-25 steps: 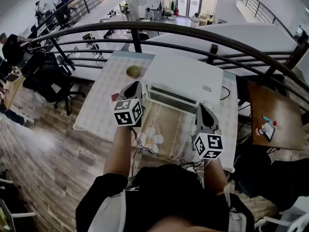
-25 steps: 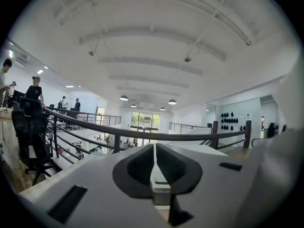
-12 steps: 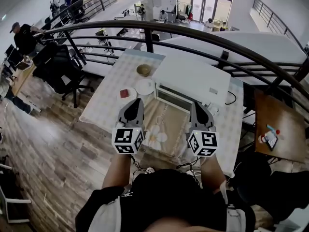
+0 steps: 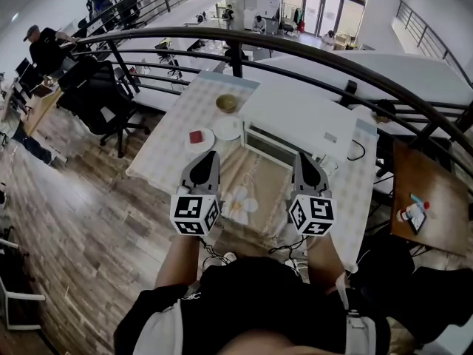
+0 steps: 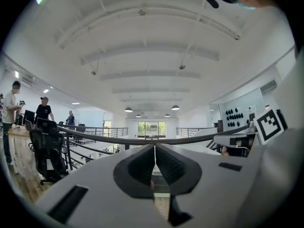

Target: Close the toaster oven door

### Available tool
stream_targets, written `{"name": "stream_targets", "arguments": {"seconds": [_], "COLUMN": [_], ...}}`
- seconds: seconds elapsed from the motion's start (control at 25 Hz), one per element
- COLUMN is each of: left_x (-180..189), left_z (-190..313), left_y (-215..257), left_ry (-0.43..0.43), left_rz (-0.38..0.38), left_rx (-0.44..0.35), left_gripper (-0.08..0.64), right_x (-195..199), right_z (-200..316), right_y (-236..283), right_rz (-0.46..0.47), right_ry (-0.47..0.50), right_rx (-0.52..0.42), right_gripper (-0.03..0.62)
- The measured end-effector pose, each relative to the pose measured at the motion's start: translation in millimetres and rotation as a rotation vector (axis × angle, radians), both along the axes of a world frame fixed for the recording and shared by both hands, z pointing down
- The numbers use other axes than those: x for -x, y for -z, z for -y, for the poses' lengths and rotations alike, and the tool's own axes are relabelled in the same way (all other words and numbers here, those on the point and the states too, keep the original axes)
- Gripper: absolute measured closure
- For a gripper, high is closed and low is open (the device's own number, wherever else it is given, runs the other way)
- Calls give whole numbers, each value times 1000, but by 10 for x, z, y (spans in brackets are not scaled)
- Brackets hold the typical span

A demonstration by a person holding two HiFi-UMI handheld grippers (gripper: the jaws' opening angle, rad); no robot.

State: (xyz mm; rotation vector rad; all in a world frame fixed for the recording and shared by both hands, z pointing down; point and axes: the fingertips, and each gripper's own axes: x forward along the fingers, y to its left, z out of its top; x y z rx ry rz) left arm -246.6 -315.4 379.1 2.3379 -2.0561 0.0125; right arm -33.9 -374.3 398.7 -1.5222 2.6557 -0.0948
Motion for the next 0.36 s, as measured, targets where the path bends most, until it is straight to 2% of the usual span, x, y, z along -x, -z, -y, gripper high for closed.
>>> {"name": "stream_targets", "arguments": {"seconds": [0.36], "left_x": [-40], "left_z": [-62], "left_y": [-11], "left_ry": [3], "left_rz": [4], "left_rx": [-2], "left_gripper": [543], "right_x": [-26], "right_z": [-56], "right_y": [-25], "right_rz": [3], "right_ry": [9], "right_rx": [2], "right_gripper": [594]}}
